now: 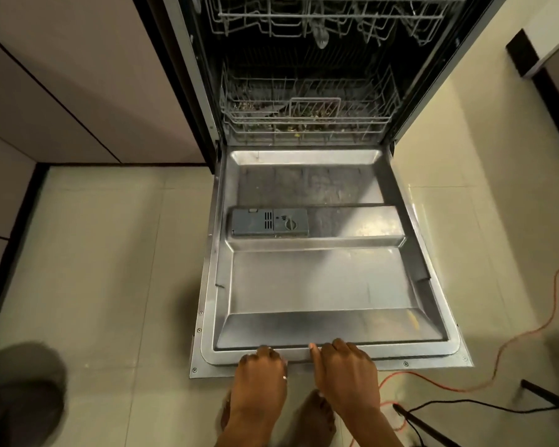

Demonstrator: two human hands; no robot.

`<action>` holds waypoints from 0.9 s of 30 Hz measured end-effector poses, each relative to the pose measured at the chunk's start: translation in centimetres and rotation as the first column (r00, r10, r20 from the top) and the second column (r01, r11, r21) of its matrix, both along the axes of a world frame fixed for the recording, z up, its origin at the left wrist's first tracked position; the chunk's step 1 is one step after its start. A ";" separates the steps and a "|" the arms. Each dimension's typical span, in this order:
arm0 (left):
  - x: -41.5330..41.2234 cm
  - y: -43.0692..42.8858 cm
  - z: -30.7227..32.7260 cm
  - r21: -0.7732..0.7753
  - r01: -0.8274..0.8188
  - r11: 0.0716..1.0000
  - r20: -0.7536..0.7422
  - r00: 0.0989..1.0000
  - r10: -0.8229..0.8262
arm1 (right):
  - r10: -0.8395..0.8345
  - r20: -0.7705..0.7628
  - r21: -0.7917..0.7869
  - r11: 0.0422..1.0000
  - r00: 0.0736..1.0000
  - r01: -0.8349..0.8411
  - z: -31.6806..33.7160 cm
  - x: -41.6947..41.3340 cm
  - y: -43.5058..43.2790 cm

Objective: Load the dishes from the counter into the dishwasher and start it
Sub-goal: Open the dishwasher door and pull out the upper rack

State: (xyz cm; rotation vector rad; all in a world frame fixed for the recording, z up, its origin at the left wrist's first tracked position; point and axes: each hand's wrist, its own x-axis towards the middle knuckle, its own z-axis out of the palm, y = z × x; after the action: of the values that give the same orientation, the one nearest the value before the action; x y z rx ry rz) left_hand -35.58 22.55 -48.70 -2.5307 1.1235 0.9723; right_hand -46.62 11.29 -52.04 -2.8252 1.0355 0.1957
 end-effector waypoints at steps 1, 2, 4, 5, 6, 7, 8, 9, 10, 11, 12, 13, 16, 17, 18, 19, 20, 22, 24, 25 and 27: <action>0.0 -0.1 -0.6 0.001 -0.005 1.000 -0.014 1.000 0.005 | 0.009 -0.010 0.007 1.000 1.000 -0.009 -0.7 -0.1 0.0; 0.1 -0.1 -1.2 0.003 -0.012 1.000 -0.030 0.999 0.012 | 0.019 -0.019 0.014 1.000 1.000 -0.019 -1.3 -0.2 0.1; 0.3 -0.1 -2.6 0.019 -0.038 0.999 -0.061 0.997 0.039 | 0.033 -0.037 0.019 0.999 0.999 -0.032 -2.6 -0.4 0.1; 0.4 -0.1 -3.3 0.031 -0.058 0.998 -0.077 0.995 0.060 | 0.037 -0.049 0.030 0.999 0.998 -0.036 -3.0 -0.4 0.1; 0.5 0.0 -3.9 0.037 -0.077 0.996 -0.093 0.993 0.080 | 0.040 -0.067 0.041 0.998 0.997 -0.038 -3.4 -0.5 0.1; 0.5 0.0 -4.4 0.037 -0.088 0.995 -0.106 0.990 0.091 | 0.044 -0.092 0.053 0.998 0.995 -0.040 -4.0 -0.5 0.1; 0.4 0.1 -4.8 0.040 -0.090 0.995 -0.121 0.988 0.095 | 0.052 -0.118 0.072 0.996 0.992 -0.044 -4.5 -0.5 0.1; 0.3 0.2 -5.3 0.046 -0.087 0.995 -0.138 0.986 0.093 | 0.062 -0.152 0.103 0.994 0.986 -0.047 -5.0 -0.6 0.0; 0.3 0.3 -5.7 0.054 -0.083 0.995 -0.156 0.984 0.090 | 0.069 -0.185 0.132 0.990 0.980 -0.044 -5.4 -0.6 -0.1; 0.3 0.5 -6.2 0.065 -0.080 0.995 -0.166 0.982 0.090 | 0.072 -0.218 0.158 0.987 0.973 -0.038 -5.9 -0.6 -0.1; 0.2 0.6 -6.7 0.068 -0.089 0.994 -0.173 0.980 0.099 | 0.075 -0.237 0.180 0.983 0.969 -0.032 -6.2 -0.7 -0.1; 0.0 0.8 -7.3 0.067 -0.099 0.993 -0.185 0.977 0.110 | 0.080 -0.245 0.201 0.979 0.966 -0.030 -6.5 -0.8 -0.1; -0.4 1.1 -8.3 0.084 -0.094 0.992 -0.210 0.972 0.110 | 0.108 -0.232 0.254 0.966 0.967 -0.047 -6.9 -0.8 -0.4; -0.4 1.0 -8.5 0.089 -0.079 0.993 -0.200 0.975 0.096 | 0.121 -0.219 0.242 0.968 0.968 -0.066 -7.0 -0.8 -0.4; -0.4 0.8 -8.6 0.088 -0.067 0.994 -0.191 0.978 0.083 | 0.135 -0.226 0.234 0.969 0.965 -0.081 -7.0 -0.6 -0.5; -0.4 0.5 -8.6 0.086 -0.057 0.995 -0.186 0.980 0.073 | 0.146 -0.248 0.242 0.967 0.958 -0.085 -7.0 -0.3 -0.7; -0.2 0.1 -8.6 0.089 -0.051 0.995 -0.185 0.980 0.067 | 0.153 -0.275 0.261 0.962 0.949 -0.079 -6.9 0.1 -1.1; 0.3 -0.9 -8.3 0.104 -0.039 0.994 -0.188 0.981 0.058 | 0.159 -0.354 0.324 0.945 0.922 -0.038 -6.5 1.4 -2.0; 1.3 -2.2 -7.7 0.123 -0.001 0.992 -0.177 0.984 0.023 | 0.171 -0.404 0.373 0.928 0.898 -0.009 -5.9 2.8 -3.1; 2.0 -2.8 -7.2 0.113 0.016 0.994 -0.160 0.987 0.002 | 0.180 -0.408 0.377 0.926 0.895 -0.014 -5.4 3.4 -3.6; 3.9 -4.4 -6.0 0.052 0.041 0.998 -0.095 0.995 -0.036 | 0.181 -0.372 0.348 0.936 0.910 -0.044 -4.3 4.8 -4.6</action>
State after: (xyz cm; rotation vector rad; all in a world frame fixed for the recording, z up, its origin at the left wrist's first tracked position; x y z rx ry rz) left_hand -31.70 18.12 -54.67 -2.4346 1.1507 1.1066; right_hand -41.83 6.64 -56.30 -2.5828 0.7985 0.9045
